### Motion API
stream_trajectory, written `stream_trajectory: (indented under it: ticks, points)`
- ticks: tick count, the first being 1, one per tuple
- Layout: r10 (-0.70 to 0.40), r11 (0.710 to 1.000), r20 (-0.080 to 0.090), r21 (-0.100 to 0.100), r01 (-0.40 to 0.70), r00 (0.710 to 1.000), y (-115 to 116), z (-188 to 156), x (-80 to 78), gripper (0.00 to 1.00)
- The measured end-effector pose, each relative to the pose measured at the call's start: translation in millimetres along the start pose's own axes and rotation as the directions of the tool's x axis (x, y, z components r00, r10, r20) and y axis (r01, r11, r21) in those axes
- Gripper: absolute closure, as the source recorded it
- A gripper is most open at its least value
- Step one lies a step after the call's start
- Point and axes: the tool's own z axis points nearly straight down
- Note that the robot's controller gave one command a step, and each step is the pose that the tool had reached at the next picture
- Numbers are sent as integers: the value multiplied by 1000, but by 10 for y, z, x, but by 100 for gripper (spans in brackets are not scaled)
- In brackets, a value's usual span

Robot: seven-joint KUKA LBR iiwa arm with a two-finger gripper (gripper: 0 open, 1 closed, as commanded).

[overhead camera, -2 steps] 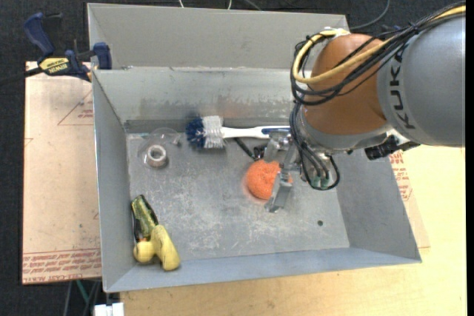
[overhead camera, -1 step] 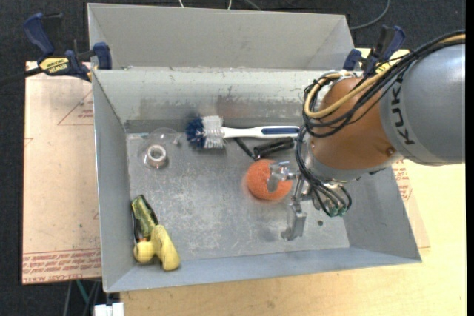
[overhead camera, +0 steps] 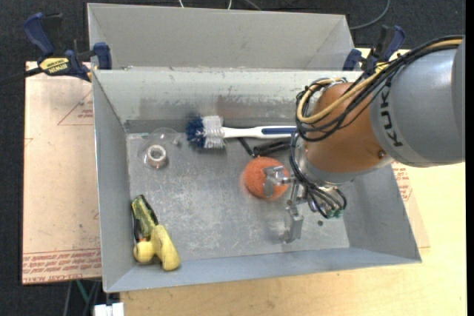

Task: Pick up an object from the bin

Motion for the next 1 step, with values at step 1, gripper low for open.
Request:
stream_trajectory:
  ticks: [1]
  points:
    - [72, 997, 11, -5, -72, 997, 18, -43, -79, 0]
